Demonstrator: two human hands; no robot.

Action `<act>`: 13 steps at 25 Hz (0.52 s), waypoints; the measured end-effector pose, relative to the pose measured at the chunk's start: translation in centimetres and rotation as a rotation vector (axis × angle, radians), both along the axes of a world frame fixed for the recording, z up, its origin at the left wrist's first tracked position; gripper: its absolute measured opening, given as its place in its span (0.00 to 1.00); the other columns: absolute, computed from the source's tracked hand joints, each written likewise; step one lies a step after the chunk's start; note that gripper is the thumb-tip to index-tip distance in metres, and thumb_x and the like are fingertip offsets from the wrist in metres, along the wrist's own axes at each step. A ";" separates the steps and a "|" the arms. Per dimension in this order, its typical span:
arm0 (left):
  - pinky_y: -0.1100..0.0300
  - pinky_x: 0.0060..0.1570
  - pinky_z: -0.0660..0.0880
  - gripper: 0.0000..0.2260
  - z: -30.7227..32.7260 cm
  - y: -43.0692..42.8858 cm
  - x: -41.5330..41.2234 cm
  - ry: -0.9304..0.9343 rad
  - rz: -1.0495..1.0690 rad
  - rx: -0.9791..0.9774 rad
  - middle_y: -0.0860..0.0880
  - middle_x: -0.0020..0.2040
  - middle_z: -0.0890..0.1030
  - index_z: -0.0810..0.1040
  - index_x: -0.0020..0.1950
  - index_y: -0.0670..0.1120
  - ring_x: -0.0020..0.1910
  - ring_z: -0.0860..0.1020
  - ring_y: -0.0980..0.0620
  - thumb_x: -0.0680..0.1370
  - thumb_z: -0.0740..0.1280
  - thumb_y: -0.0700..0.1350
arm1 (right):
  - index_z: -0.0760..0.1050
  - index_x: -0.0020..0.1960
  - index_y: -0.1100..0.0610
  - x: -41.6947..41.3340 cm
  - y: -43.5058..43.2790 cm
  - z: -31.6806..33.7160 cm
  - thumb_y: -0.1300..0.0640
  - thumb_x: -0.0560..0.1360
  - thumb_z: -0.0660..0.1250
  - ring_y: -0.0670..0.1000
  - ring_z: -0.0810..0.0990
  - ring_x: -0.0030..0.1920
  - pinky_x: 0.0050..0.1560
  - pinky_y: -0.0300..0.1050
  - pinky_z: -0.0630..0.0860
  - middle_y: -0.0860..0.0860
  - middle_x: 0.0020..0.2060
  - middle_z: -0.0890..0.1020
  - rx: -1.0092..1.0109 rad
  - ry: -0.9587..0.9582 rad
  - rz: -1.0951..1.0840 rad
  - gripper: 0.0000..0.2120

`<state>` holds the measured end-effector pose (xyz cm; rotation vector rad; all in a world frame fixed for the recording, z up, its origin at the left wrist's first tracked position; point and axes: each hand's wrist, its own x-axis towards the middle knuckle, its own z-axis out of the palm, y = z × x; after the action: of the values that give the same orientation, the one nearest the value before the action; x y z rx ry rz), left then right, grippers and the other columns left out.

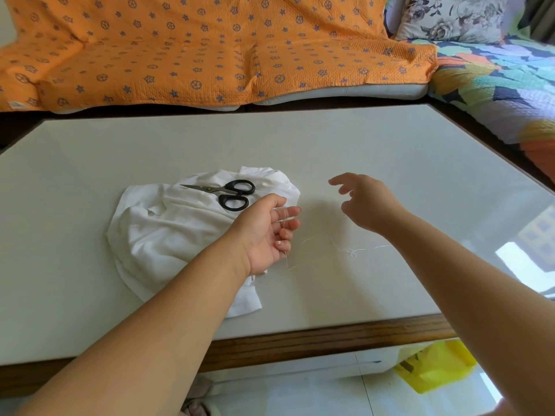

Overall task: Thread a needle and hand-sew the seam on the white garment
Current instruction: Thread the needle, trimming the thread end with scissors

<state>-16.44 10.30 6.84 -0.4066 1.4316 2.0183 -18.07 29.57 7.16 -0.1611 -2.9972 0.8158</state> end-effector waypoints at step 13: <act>0.66 0.24 0.59 0.10 -0.4 -0.2 0.0 0.003 -0.016 -0.024 0.49 0.34 0.75 0.77 0.51 0.43 0.24 0.64 0.56 0.78 0.58 0.46 | 0.78 0.54 0.55 2.7 -3.1 -1.8 0.51 0.80 0.61 0.53 0.71 0.56 0.56 0.47 0.72 0.52 0.51 0.74 0.400 -0.106 0.293 0.10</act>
<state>-16.48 10.11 6.41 -0.4007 1.4574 1.9917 -15.40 26.51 5.36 0.2586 -3.2513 0.2058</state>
